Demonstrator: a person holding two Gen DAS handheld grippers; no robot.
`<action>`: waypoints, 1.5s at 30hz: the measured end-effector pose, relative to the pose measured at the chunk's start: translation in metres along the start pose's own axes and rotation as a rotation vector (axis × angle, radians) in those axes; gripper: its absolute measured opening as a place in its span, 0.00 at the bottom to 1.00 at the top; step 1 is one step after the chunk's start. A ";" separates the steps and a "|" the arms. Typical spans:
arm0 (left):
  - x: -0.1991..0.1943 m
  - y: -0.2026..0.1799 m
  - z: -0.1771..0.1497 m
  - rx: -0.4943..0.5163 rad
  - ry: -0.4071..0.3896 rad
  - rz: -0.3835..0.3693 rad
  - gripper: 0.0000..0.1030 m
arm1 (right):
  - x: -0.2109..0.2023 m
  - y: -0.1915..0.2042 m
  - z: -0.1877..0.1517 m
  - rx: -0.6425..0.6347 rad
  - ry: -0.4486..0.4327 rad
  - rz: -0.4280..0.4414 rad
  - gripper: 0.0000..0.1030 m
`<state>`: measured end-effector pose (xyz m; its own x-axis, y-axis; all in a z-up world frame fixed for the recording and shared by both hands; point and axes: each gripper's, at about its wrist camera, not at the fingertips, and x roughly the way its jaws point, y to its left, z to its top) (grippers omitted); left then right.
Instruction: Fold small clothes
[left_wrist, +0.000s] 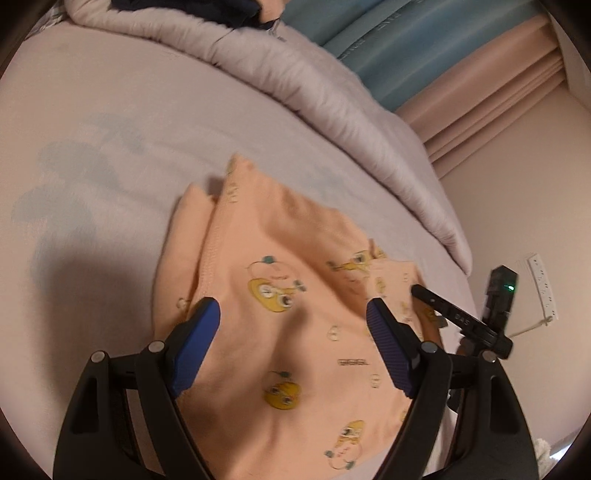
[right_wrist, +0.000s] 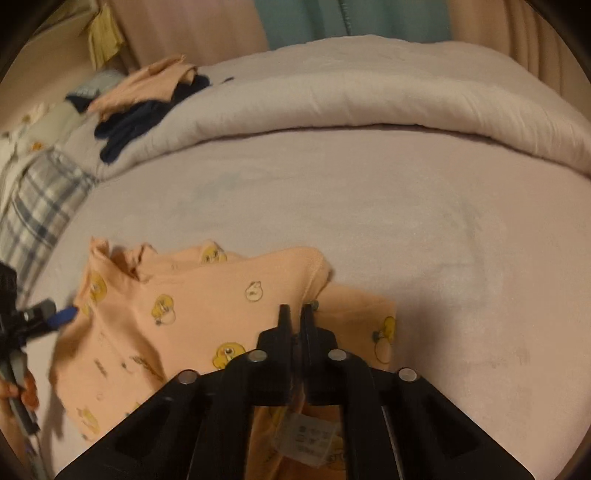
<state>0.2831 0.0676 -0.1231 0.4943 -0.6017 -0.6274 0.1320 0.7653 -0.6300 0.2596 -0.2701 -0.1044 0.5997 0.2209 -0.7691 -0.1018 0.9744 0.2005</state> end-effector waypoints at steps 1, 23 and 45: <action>0.000 0.002 0.000 -0.005 -0.002 0.000 0.79 | 0.000 0.002 0.000 -0.015 -0.002 -0.006 0.05; -0.035 -0.007 0.021 0.000 -0.065 -0.027 0.79 | -0.051 0.021 -0.028 -0.019 -0.079 -0.076 0.20; -0.009 -0.002 0.054 0.063 -0.114 0.228 0.75 | -0.090 0.029 -0.107 -0.149 0.138 -0.033 0.16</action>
<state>0.3246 0.0837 -0.0916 0.6109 -0.3847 -0.6919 0.0574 0.8932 -0.4460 0.1179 -0.2568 -0.0942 0.4916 0.1825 -0.8515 -0.2065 0.9743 0.0896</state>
